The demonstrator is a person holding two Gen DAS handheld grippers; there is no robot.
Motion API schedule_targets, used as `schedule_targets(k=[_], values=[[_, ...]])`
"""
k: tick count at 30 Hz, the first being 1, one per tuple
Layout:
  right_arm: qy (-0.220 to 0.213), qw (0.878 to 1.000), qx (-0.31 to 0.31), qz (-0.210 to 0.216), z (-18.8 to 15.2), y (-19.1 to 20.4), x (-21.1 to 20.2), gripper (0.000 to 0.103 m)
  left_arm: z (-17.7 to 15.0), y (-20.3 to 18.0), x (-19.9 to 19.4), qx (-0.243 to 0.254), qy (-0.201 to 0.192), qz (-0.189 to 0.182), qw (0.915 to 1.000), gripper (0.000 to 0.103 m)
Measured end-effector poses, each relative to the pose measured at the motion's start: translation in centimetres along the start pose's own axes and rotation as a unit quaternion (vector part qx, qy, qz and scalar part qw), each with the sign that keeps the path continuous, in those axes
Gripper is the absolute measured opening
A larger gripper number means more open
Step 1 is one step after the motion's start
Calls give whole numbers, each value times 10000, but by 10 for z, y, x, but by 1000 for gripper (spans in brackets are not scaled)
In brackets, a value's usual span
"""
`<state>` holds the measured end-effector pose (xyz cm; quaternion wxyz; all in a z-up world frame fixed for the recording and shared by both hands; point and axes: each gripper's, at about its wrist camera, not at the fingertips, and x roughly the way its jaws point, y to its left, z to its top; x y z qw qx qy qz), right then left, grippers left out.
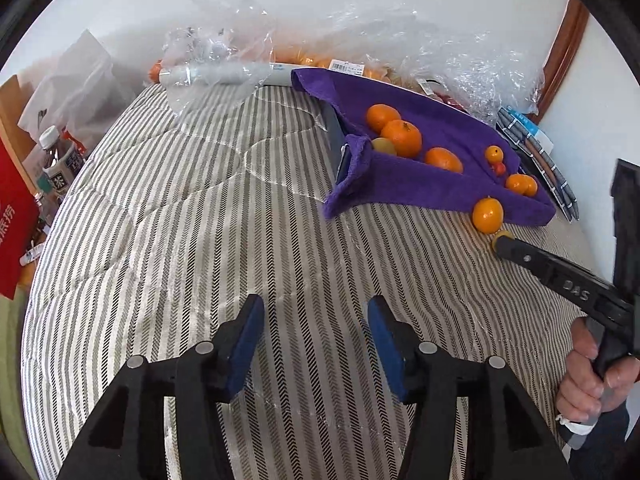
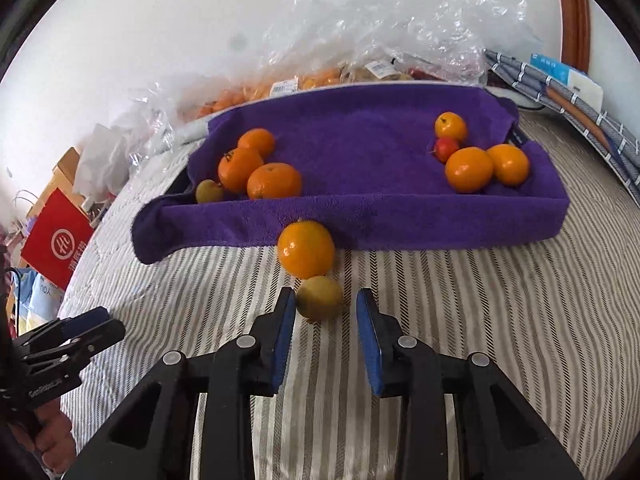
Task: Organize fruits
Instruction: 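Close the right tool on the yellow-green fruit on the bed, then close the left tool on an orange on the bed while the right holds the yellow-green fruit, then lower both fruits onto the towel and open both tools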
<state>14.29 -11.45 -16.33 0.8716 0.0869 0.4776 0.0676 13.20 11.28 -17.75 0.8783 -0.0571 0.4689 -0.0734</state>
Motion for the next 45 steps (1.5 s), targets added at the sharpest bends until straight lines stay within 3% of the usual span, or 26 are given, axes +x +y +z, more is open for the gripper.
schedule_targets(k=[3, 8, 14, 25, 28, 30, 37, 45], values=[[-50, 9998, -111, -140, 2, 4, 7, 26, 0, -4, 2, 83, -27, 45, 10000, 57], [-85, 9998, -133, -74, -1, -2, 3, 26, 5, -11, 7, 36, -58, 72, 10000, 57], [-178, 9994, -165, -259, -7, -31, -18, 26, 13, -41, 20, 51, 64, -470, 9989, 55], [-269, 9972, 205, -661, -24, -100, -65, 26, 44, -127, 57, 392, 111, -929, 9948, 55], [-295, 9969, 303, -662, -27, -112, -73, 26, 50, -142, 65, 405, 153, -863, 9953, 47], [-308, 9968, 347, -649, -27, -116, -73, 26, 52, -148, 70, 380, 157, -764, 9962, 34], [-279, 9977, 318, -536, -17, -113, -61, 26, 56, -142, 57, 527, -7, -705, 9961, 32], [-592, 9973, 117, -422, 23, -99, -56, 26, 95, -107, 25, 76, -306, -800, 9963, 32]])
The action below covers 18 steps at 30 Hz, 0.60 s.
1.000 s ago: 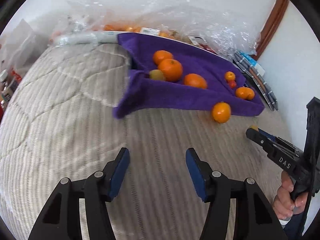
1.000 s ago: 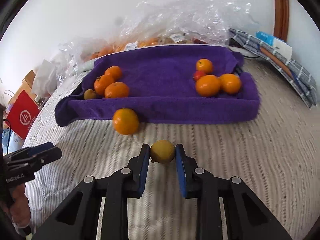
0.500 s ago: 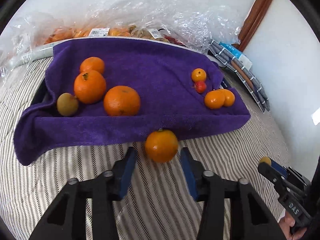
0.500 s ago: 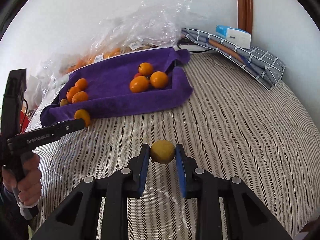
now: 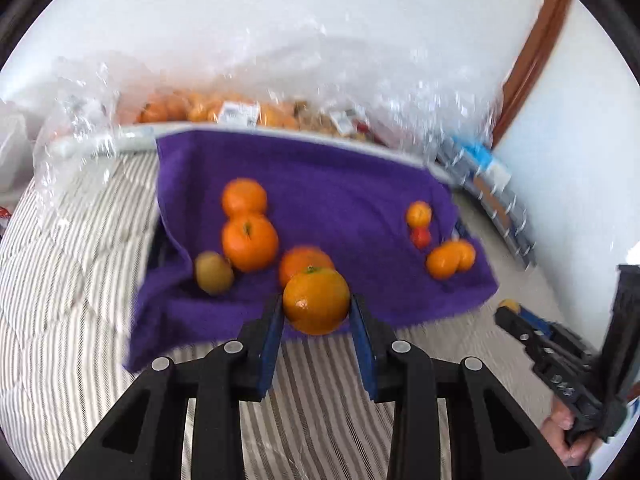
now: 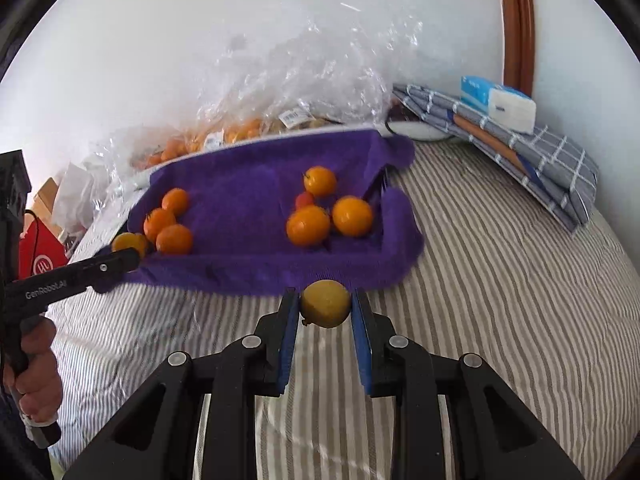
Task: Organize fruits
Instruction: 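Lower both fruits onto the towel and open both tools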
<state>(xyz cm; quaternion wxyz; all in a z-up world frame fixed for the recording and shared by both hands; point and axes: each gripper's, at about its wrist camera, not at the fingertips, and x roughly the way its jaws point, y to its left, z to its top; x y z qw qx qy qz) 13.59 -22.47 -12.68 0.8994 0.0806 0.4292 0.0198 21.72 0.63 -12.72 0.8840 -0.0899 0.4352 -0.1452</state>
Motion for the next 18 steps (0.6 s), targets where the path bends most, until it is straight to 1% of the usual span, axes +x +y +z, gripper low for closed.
schedule_targets(k=[1, 3, 6, 9, 14, 18], values=[[-47, 10000, -22, 2, 7, 2, 2, 26, 7, 2, -2, -20, -34, -25, 10000, 32], [-136, 9999, -68, 4, 19, 4, 5, 26, 18, 6, -1, -13, -99, 66, 9999, 32], [-222, 9997, -99, -30, 39, 4, 17, 26, 36, 6, 11, 72, -141, 278, 9995, 32], [-235, 9997, -68, -34, 57, 0, 33, 26, 48, 5, 28, 134, -79, 333, 9993, 32], [-109, 9998, -62, -130, 75, -5, 67, 26, 59, -1, 61, 322, 66, 538, 9980, 32], [30, 9998, -108, -192, 80, -5, 89, 26, 62, -4, 80, 389, 212, 571, 9974, 32]])
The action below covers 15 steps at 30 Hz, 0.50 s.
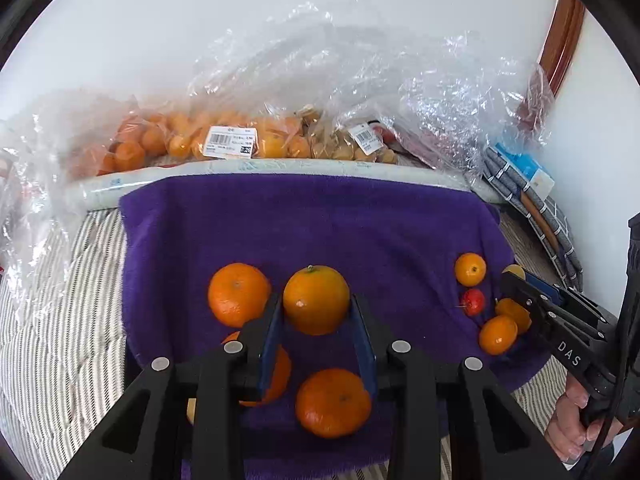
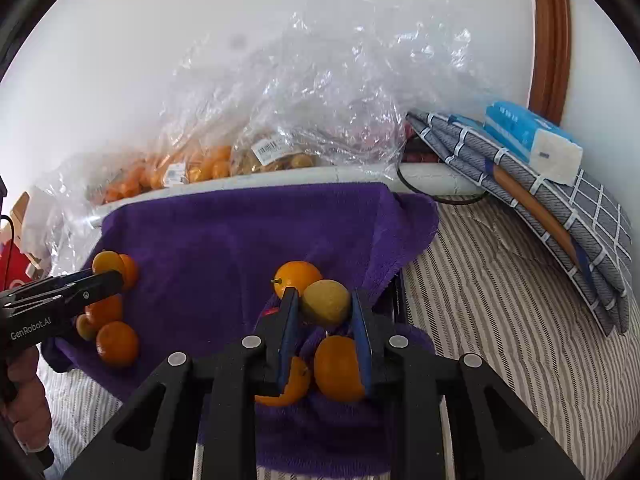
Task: Organize fruits
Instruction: 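Lower both fruits onto the towel and open both tools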
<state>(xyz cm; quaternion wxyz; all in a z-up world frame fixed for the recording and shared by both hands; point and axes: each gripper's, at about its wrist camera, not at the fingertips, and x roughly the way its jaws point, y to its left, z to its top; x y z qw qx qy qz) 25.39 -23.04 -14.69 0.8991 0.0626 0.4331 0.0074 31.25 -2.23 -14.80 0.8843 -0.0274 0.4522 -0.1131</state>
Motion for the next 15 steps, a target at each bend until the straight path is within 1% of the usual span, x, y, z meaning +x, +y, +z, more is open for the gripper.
schedule_targets(k=[4, 7, 13, 15], values=[[118, 9999, -61, -39, -4, 0, 12, 26, -3, -2, 11, 65, 90, 35, 9999, 32], [92, 9998, -123, -105, -6, 1, 14, 27, -5, -4, 12, 121, 59, 73, 9999, 32], [82, 9999, -109, -59, -8, -1, 13, 27, -6, -7, 10, 151, 54, 74, 9998, 32], [104, 9999, -120, -6, -9, 0, 12, 35, -8, -8, 7, 157, 60, 72, 9998, 36]])
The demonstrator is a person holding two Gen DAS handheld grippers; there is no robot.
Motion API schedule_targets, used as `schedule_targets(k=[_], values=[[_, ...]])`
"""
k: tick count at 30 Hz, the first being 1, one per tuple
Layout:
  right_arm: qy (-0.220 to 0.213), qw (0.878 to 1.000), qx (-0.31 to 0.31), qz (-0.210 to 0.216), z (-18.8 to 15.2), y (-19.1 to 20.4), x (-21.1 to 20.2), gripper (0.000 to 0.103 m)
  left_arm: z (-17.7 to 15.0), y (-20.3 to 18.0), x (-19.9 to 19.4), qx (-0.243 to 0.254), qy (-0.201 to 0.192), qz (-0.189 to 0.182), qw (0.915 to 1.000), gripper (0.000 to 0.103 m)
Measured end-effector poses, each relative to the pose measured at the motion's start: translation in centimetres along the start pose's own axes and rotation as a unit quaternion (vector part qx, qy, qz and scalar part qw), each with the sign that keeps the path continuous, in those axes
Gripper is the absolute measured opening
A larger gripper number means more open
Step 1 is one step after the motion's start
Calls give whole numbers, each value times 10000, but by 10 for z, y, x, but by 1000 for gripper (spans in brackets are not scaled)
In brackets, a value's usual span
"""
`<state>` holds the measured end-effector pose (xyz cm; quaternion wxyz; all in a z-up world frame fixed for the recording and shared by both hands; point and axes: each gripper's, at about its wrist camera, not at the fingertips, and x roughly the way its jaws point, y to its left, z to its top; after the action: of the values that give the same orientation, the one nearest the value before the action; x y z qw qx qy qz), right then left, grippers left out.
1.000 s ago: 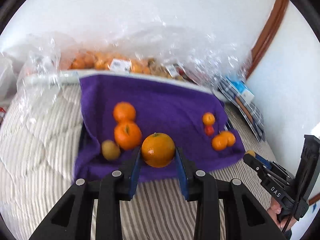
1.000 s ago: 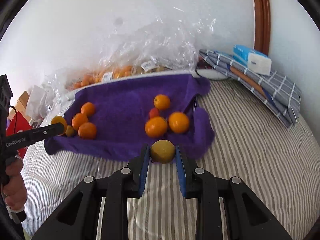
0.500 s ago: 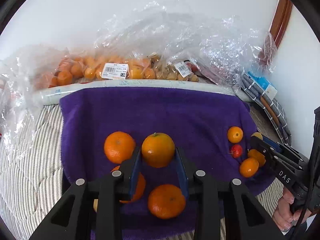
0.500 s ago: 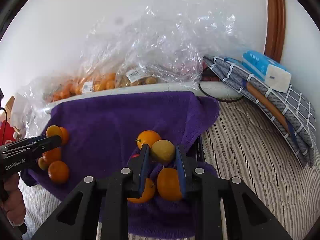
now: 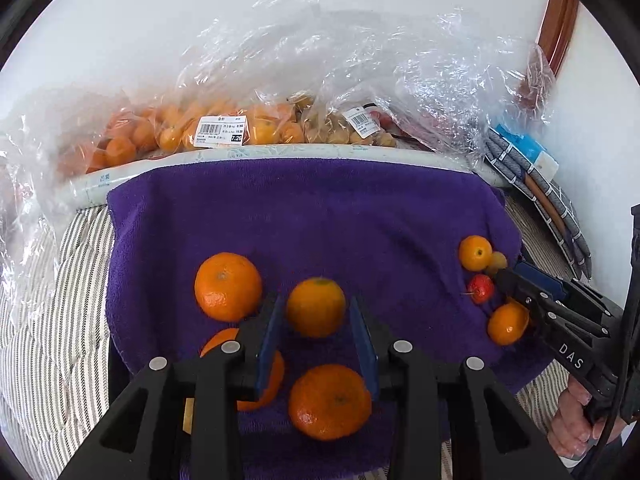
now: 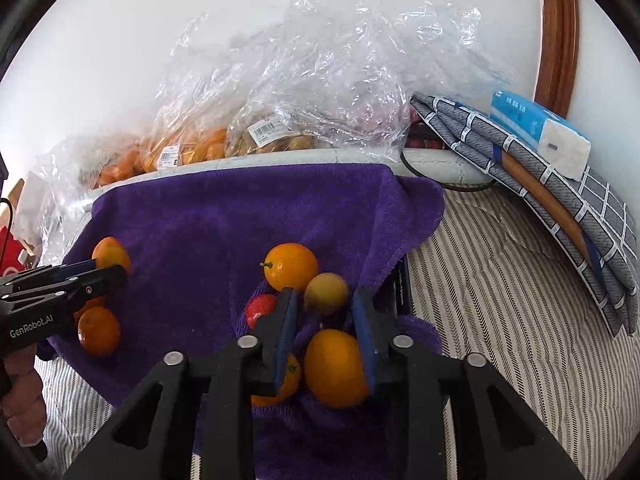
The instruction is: Organize fruits
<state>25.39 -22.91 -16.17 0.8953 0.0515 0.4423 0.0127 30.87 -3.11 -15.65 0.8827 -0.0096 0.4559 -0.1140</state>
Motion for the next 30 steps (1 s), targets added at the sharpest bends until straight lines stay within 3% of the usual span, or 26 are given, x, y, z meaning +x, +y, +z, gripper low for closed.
schedule_targets(k=[4, 9, 12, 18, 23, 27, 30], values=[[-4, 10000, 5, -1, -1, 5, -14, 42, -8, -2, -22, 9, -79, 32, 10000, 42], [-255, 9997, 12, -61, -6, 17, -64, 65, -27, -3, -66, -5, -254, 117, 9996, 48], [-369, 9993, 8, -54, -14, 23, -98, 70, -42, -2, -101, -118, -467, 148, 9987, 57], [-435, 9989, -55, -136, -38, 44, -173, 70, -74, -5, -165, -132, -901, 359, 9952, 77], [-595, 9976, -112, -323, -63, 56, -221, 71, -101, -9, -208, -173, -1163, 528, 9917, 85], [-805, 9963, -26, -303, -85, 56, -250, 91, -120, -11, -229, -240, -1292, 589, 9896, 88], [-858, 9959, 85, -260, -96, 52, -262, 95, -133, -14, -243, -266, -1418, 688, 9871, 88]])
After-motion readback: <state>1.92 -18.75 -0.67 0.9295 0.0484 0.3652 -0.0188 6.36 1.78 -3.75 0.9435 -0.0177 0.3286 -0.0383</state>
